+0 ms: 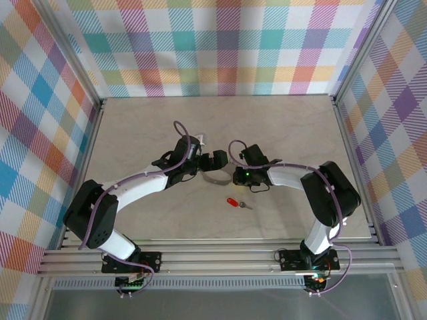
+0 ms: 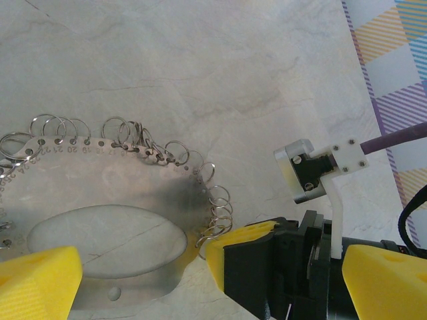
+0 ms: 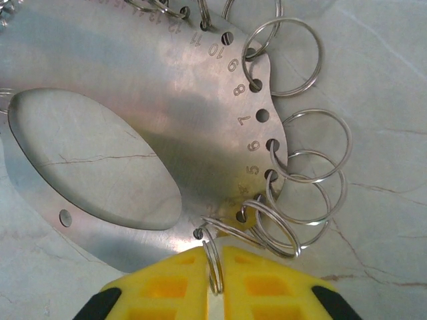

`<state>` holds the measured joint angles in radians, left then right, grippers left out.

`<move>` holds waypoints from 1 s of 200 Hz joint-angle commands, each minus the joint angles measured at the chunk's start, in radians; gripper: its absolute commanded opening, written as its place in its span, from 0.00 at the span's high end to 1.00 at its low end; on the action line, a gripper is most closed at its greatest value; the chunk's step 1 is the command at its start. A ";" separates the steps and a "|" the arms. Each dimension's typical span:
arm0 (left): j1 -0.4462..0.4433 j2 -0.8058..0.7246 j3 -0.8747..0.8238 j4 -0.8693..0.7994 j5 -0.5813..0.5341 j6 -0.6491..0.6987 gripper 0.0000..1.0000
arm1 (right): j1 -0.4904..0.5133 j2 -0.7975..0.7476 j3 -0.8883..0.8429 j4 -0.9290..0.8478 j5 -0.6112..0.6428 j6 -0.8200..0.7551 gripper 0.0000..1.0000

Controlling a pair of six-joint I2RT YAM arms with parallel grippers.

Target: Put the keys on the keyring

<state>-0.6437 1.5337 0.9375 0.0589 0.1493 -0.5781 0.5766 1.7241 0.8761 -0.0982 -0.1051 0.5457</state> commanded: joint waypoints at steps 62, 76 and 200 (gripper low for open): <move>-0.002 0.003 0.050 -0.060 -0.091 -0.065 0.00 | 0.003 -0.066 0.002 -0.040 -0.013 -0.015 1.00; 0.003 0.007 0.104 -0.165 -0.145 -0.083 0.00 | 0.002 -0.097 0.024 -0.074 -0.009 -0.044 1.00; 0.076 -0.144 0.303 -0.302 0.054 0.214 0.07 | -0.170 -0.421 0.241 -0.173 -0.426 -0.393 1.00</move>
<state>-0.6056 1.4796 1.2015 -0.2615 0.0963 -0.4248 0.4549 1.3560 1.0889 -0.2855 -0.3328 0.2203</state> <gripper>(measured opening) 0.930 0.052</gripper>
